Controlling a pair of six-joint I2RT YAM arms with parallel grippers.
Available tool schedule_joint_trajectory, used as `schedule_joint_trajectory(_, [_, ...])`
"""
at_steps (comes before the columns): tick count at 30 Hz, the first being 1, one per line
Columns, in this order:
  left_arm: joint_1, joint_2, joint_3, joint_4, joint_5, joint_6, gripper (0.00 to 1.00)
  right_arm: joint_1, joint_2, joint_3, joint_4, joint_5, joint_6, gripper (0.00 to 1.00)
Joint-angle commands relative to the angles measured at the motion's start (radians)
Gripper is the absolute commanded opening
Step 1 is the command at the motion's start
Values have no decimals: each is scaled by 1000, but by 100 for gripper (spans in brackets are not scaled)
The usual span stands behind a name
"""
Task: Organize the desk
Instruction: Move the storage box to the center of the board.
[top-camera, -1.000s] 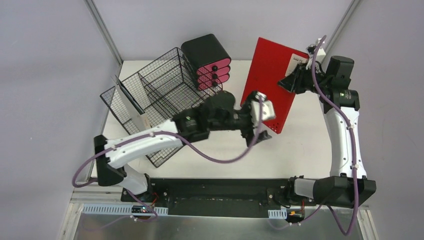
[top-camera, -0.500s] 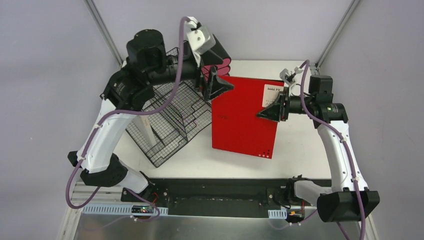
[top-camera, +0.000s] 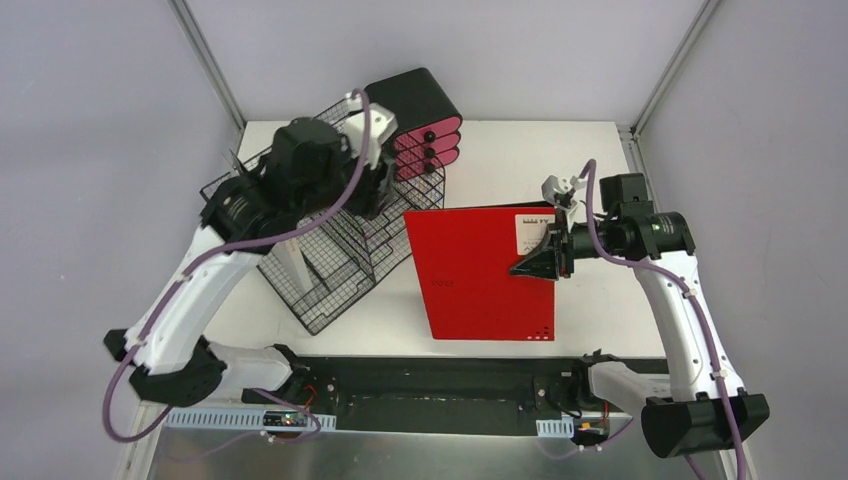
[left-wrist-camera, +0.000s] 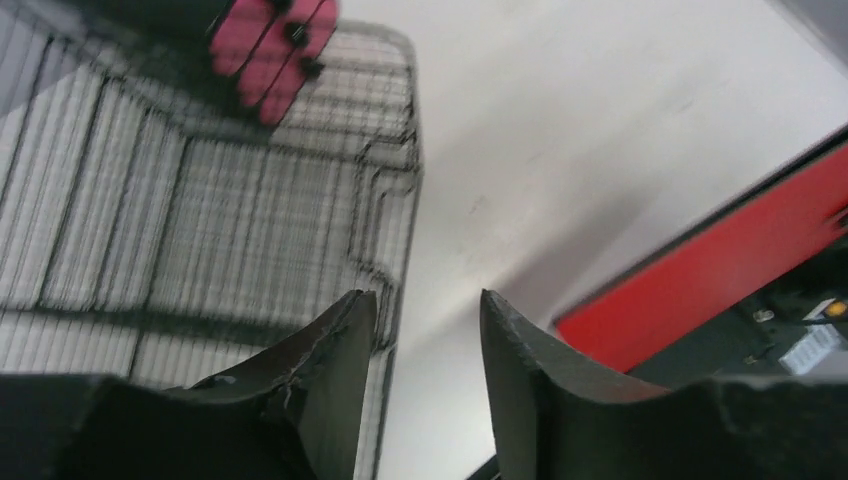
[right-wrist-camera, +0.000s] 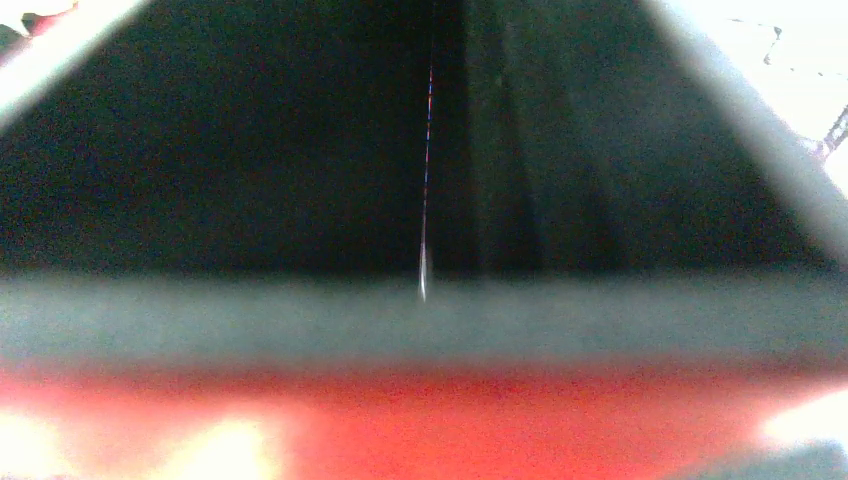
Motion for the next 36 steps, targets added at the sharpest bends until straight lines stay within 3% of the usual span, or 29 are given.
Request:
schedule_joint_trajectory(1, [9,-215,-138,-49,-311,-135,34,-2,-36,14,20,116,-2,0])
schedule_joint_trajectory(7, [9,-278,-301,-154,-418,-267,0,-31,-39,-6,96,203,87,0])
schedule_joint_trajectory(13, [9,-266,-488,-137,-449,-408,0,-55,-43,-20,120,210,109,0])
schedule_joint_trajectory(21, [9,-234,-699,158,-345,-482,0,-86,-50,-14,151,260,165,0])
schedule_joint_trajectory(29, [9,-133,-739,384,-232,-502,0,-106,-52,41,164,346,224,0])
schedule_joint_trajectory(36, [10,-23,-665,477,-181,-466,0,-106,-31,135,117,266,199,0])
